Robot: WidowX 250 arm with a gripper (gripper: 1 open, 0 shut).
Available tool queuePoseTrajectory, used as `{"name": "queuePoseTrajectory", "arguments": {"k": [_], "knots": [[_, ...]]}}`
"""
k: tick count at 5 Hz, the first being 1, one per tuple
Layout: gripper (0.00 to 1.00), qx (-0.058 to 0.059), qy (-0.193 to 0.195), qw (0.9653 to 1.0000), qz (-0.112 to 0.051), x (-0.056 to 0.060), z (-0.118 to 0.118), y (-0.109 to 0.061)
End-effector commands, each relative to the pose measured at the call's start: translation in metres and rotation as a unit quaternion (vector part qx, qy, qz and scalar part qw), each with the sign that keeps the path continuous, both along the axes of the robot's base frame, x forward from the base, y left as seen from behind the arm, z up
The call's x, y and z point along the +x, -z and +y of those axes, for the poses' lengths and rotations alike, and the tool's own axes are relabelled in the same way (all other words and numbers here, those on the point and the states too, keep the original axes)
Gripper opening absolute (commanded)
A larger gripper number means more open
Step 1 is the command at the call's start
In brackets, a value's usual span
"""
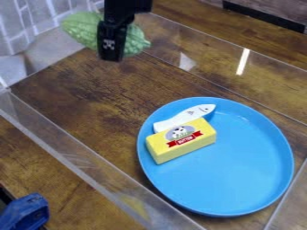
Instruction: Put the green object in the blue tray
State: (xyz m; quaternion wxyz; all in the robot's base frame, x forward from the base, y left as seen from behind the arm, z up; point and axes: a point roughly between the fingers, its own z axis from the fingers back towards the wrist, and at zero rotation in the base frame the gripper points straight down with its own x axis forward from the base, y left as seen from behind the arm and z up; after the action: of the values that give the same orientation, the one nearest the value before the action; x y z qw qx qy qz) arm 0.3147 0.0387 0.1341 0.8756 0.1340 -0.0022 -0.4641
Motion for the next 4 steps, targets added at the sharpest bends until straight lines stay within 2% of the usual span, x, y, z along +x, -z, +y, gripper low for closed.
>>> {"name": "queuePoseTrajectory", "arguments": {"k": [1,2,4], "knots": [[0.0,0.009,-0.048,0.9981,-0.038,-0.005,-0.014,-0.024],[0.0,0.014,-0.1,0.9941,-0.039,-0.012,-0.033,-0.022],[0.0,0.012,-0.079,0.9954,-0.052,-0.02,-0.069,-0.016]]}}
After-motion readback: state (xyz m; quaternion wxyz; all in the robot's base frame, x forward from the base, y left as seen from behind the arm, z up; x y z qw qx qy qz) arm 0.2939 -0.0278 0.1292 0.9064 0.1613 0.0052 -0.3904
